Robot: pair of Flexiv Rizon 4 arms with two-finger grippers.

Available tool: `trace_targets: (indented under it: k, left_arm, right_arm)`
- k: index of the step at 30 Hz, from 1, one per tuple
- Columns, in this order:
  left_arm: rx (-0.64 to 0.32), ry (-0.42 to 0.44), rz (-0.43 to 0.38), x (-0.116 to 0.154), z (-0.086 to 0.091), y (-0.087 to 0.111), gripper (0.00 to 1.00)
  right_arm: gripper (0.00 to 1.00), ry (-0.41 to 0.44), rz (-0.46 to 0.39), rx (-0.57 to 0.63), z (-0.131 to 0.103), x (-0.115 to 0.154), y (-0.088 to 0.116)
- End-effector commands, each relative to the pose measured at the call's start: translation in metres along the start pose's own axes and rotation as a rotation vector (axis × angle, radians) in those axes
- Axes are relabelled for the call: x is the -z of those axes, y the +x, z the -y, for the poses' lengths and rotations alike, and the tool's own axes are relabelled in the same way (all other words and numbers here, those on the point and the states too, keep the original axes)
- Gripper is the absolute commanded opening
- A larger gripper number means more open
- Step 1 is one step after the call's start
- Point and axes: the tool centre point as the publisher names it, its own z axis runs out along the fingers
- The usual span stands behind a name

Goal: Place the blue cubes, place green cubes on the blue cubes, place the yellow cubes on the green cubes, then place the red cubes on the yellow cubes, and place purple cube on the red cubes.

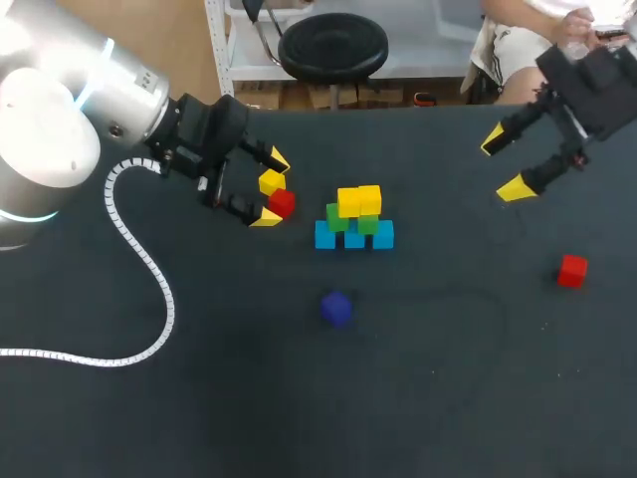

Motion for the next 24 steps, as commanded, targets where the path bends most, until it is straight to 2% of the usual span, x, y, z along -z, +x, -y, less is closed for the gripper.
trace_targets:
  k: [1, 10, 24]
  left_arm:
    - [0.002, 0.005, -0.006, 0.000, -0.002, -0.001, 1.00]
    - [0.002, 0.005, -0.006, 0.000, -0.002, -0.001, 1.00]
    - [0.002, 0.005, -0.006, 0.000, -0.002, -0.001, 1.00]
  right_arm:
    - [1.00, 0.000, 0.029, 0.006, -0.003, 0.000, -0.002]
    - [1.00, -0.042, 0.002, 0.004, -0.010, -0.022, -0.004]
    - [1.00, -0.061, -0.019, 0.026, -0.012, -0.023, -0.006]
